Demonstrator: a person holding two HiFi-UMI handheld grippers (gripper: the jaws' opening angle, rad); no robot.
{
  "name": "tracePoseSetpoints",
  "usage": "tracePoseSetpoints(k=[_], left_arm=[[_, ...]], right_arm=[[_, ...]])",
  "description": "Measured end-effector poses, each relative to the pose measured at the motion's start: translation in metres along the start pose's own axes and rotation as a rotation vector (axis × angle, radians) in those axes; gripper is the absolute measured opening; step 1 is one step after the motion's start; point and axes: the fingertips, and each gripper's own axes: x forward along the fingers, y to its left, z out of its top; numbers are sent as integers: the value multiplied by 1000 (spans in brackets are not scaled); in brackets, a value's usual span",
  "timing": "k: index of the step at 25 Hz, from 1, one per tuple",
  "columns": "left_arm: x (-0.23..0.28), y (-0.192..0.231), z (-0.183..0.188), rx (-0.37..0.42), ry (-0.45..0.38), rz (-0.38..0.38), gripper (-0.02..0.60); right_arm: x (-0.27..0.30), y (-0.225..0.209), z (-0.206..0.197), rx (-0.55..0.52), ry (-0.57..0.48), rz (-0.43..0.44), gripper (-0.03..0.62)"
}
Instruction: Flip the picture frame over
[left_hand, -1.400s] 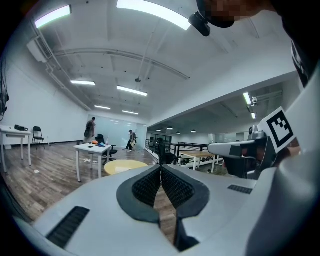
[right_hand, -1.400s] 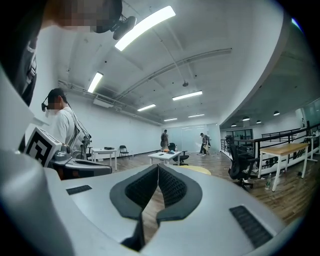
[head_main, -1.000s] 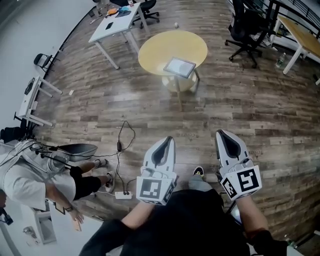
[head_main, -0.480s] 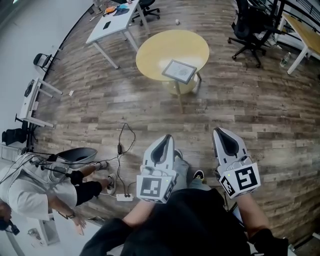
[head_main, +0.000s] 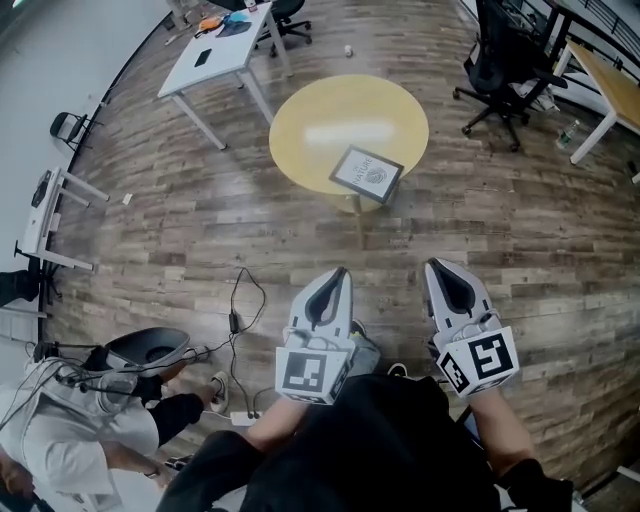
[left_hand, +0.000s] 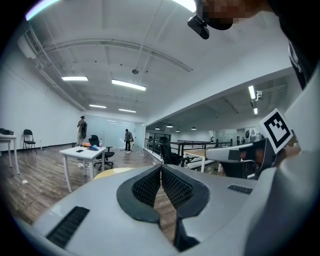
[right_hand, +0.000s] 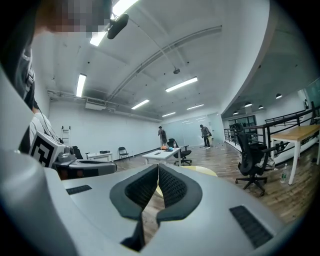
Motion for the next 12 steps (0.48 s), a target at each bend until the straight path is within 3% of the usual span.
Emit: tracePoseSetpoints(k=[12], left_arm=[[60, 88, 9, -29, -10, -57, 29]], right_arm=[[114, 5, 14, -72, 7, -18, 18]])
